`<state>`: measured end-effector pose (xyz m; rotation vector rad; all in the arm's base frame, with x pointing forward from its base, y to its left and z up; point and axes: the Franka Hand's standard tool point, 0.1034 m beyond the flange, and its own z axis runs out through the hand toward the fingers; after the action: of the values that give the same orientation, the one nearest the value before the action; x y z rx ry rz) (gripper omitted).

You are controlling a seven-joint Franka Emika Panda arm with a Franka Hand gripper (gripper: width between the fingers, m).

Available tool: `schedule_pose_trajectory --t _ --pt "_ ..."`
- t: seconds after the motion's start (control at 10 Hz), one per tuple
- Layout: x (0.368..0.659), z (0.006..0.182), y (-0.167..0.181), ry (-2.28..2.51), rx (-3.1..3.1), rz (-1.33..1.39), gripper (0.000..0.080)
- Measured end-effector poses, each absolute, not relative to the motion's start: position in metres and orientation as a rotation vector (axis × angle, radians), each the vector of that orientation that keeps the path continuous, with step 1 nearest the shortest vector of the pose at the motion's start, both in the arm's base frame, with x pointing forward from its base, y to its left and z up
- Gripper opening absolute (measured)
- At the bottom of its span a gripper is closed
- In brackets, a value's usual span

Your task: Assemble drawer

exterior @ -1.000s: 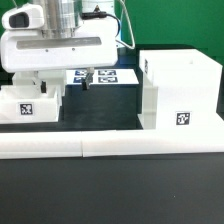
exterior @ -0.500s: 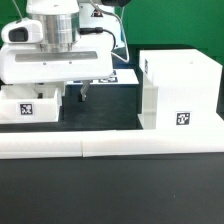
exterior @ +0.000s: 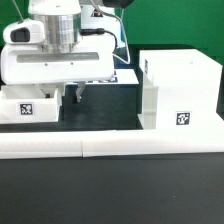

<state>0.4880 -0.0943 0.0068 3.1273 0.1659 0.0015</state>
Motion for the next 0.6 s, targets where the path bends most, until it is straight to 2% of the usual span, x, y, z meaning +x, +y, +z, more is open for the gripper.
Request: schedule_pose_trajectory --t 0.1,0.2,0.3,0.4,0.6 --pt "0.4880 0.0068 -0.0943 0.166 3.127 0.002 0.0226" --pt "0.4880 0.0068 -0.0943 0.166 3.127 0.002 0.0093" --pt "0.4881 0.0068 -0.0943 0.167 3.127 0.002 0.0093" --pt "0.4881 0.0068 -0.0943 0.167 3.127 0.002 0.0041" --pt "0.4881 0.0068 -0.0943 0.167 3.127 0.002 0.0041"
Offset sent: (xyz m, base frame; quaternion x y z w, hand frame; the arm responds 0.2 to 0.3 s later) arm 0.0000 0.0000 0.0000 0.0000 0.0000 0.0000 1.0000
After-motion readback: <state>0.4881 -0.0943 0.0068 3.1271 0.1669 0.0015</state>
